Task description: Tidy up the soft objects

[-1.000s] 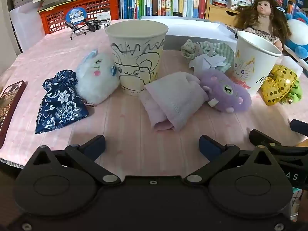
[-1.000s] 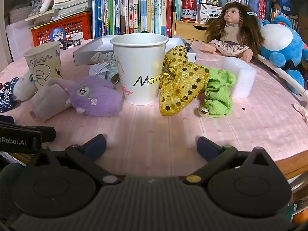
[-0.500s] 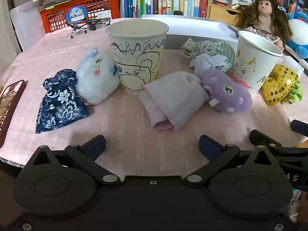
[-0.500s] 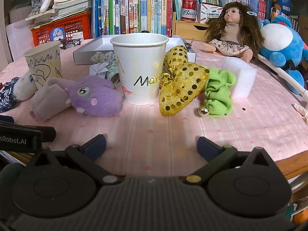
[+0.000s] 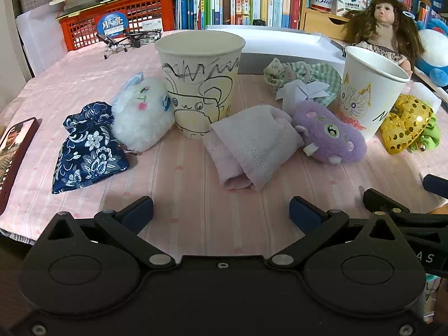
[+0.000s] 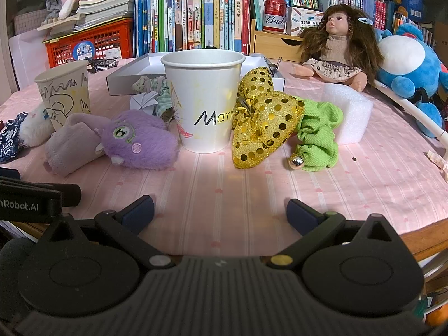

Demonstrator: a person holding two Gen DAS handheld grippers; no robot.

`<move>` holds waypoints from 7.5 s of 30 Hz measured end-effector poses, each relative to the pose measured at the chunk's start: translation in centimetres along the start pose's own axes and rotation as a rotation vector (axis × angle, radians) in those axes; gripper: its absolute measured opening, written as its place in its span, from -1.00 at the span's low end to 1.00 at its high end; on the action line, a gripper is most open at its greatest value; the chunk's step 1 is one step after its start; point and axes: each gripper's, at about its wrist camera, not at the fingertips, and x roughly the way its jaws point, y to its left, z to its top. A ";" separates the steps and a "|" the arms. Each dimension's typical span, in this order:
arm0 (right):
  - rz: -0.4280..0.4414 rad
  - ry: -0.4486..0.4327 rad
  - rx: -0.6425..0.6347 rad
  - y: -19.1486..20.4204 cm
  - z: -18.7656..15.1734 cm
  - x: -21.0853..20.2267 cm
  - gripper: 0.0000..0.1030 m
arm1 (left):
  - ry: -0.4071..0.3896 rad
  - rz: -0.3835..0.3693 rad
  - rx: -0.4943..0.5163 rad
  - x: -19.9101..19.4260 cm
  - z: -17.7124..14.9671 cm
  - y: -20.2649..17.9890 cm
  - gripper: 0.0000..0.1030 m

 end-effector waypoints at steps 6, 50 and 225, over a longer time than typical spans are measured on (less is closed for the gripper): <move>0.000 -0.003 -0.002 0.0 -0.1 -0.3 1.00 | 0.001 -0.003 0.003 0.0 0.1 0.1 1.00; 0.005 -0.071 0.005 0.2 -1.1 -0.7 1.00 | -0.099 -0.040 0.033 -0.2 -1.2 0.7 1.00; 0.175 0.290 0.008 -4.9 22.8 18.1 0.25 | 0.268 -0.271 -0.053 17.2 28.8 -2.2 0.19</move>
